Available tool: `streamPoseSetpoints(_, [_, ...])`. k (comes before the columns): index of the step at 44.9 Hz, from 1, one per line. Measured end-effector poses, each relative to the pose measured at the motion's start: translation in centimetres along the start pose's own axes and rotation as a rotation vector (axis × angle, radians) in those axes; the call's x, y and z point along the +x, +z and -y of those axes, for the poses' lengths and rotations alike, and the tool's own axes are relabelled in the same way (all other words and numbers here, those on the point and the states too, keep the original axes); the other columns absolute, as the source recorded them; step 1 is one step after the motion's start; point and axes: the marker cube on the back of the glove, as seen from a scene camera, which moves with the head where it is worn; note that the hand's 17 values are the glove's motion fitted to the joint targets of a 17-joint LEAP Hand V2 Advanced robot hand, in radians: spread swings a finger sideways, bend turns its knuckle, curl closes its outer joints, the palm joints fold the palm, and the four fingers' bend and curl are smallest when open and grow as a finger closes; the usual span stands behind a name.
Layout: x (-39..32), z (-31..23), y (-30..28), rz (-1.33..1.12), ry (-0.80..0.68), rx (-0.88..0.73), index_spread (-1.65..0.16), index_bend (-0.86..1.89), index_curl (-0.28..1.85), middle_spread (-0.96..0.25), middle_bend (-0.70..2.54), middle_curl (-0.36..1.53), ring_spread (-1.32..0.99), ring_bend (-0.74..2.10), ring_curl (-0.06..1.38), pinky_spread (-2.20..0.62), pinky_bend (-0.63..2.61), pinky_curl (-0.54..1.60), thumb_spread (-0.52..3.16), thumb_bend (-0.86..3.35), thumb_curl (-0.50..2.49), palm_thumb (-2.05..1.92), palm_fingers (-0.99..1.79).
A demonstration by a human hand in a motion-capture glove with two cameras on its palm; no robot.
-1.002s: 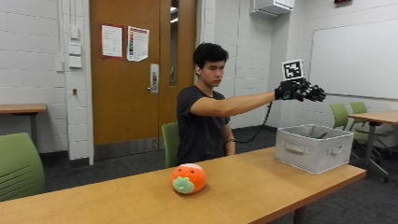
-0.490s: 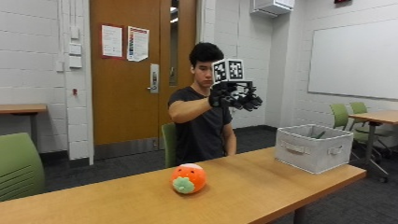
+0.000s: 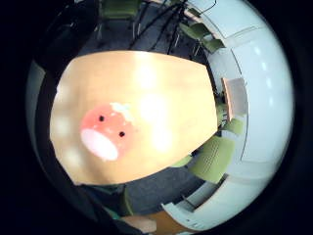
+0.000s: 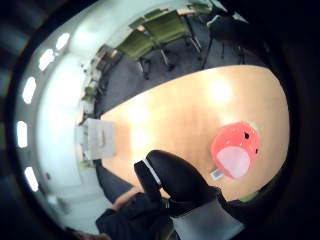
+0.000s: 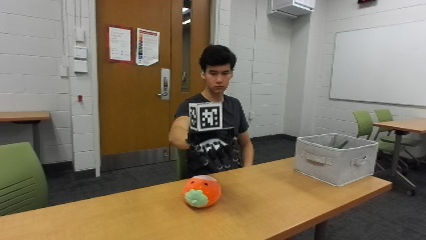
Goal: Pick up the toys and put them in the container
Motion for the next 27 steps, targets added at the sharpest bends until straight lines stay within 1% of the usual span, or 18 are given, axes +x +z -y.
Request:
streamPoseSetpoints(5, [1.7,0.6,3.7,0.019,-0.017,-0.045,-0.37,0.19,0.52,-0.16,0.4,0.48,-0.36,0.77,0.24,-0.13,0.75,0.29,1.02,-0.07,0.26,-0.08,0.16])
streamPoseSetpoints(19, [3.3,-0.7,12.5,0.044,0.066,-0.188,-0.38,0.21,0.52,-0.2,0.39,0.47,-0.39,0.65,0.21,-0.1,0.7,0.3,0.99,-0.07,0.23,-0.09,0.11])
streamPoseSetpoints(24, [3.6,-1.6,13.8,0.06,0.074,-0.176,-0.39,0.22,0.52,-0.21,0.38,0.46,-0.39,0.6,0.2,-0.07,0.7,0.3,0.99,-0.08,0.23,-0.09,0.13])
streamPoseSetpoints(26, [3.6,-1.9,14.0,0.065,0.072,-0.164,-0.4,0.29,0.54,-0.21,0.36,0.45,-0.4,0.56,0.18,-0.06,0.71,0.3,0.99,-0.07,0.22,-0.09,0.18])
streamPoseSetpoints(27, [3.6,-2.0,14.0,0.066,0.07,-0.158,-0.4,0.24,0.52,-0.21,0.36,0.46,-0.39,0.57,0.19,-0.06,0.7,0.29,0.99,-0.07,0.22,-0.09,0.15])
